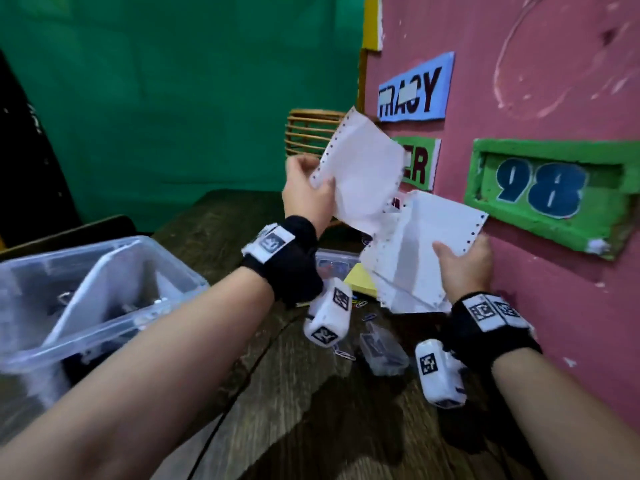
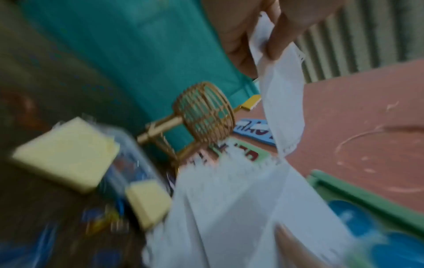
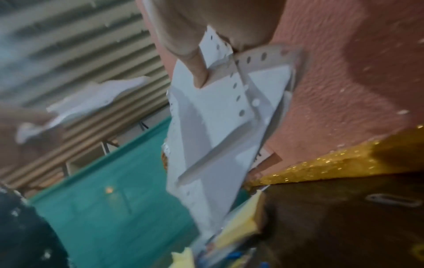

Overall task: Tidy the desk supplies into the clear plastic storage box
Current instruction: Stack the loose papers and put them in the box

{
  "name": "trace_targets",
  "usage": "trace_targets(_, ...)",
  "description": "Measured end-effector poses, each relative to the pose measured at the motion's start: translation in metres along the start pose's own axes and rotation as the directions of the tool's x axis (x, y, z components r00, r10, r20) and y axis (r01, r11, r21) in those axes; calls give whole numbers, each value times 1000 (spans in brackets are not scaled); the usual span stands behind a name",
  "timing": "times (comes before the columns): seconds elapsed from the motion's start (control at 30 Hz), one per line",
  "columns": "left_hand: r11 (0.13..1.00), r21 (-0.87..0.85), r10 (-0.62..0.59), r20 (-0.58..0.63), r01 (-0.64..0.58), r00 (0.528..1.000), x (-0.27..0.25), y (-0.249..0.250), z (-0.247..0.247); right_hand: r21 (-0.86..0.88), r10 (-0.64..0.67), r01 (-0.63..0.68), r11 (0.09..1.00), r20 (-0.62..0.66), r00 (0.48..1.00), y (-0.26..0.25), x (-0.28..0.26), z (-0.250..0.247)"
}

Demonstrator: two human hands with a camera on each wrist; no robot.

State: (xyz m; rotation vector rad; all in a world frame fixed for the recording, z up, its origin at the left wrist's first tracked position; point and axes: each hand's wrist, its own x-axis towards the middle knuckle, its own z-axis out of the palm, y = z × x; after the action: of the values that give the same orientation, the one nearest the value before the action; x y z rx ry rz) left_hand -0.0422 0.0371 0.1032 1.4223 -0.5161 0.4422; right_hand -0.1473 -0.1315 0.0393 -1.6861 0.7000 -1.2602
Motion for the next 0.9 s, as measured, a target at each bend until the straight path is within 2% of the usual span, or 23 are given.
trace_targets(0.07, 962, -166, -201, 95, 214, 975, -21, 0, -6, 116, 20, -25, 993, 40, 999, -12, -9, -1)
trace_targets(0.13, 924, -126, -328, 220, 360, 919, -44, -7, -14, 220, 58, -84, 972, 122, 991, -21, -22, 4)
trace_targets(0.23, 905, 54, -416, 314, 421, 853, -70, -22, -33, 280, 48, -131, 951, 285, 957, -27, -50, 13)
trace_targets(0.3, 885, 121, -464, 331, 450, 822, -79, -26, -53, 348, 40, -191, 918, 398, 916, -24, -70, 14)
trace_targets(0.37, 860, 178, -510, 332, 478, 794, -84, -26, -74, 395, 64, -288, 873, 492, 868, -19, -85, 13)
trace_targets(0.43, 851, 204, -525, 347, 484, 778, -89, -25, -92, 373, 105, -391, 841, 597, 796, -17, -97, 8)
trace_targets(0.53, 850, 209, -526, 365, 483, 768, -102, -22, -111, 281, 117, -484, 829, 758, 641, -22, -116, 2)
trace_targets(0.6, 851, 195, -525, 365, 488, 769, -107, -21, -118, 194, 115, -427, 883, 793, 598, -26, -128, -1)
trace_targets(0.73, 852, 122, -517, 354, 510, 779, -115, -22, -122, 121, 123, -341, 932, 781, 612, -29, -142, -4)
trace_targets(0.9, 895, 1, -422, 327, 446, 845, -119, -12, -117, 144, 70, -288, 947, 782, 620, -40, -149, -10)
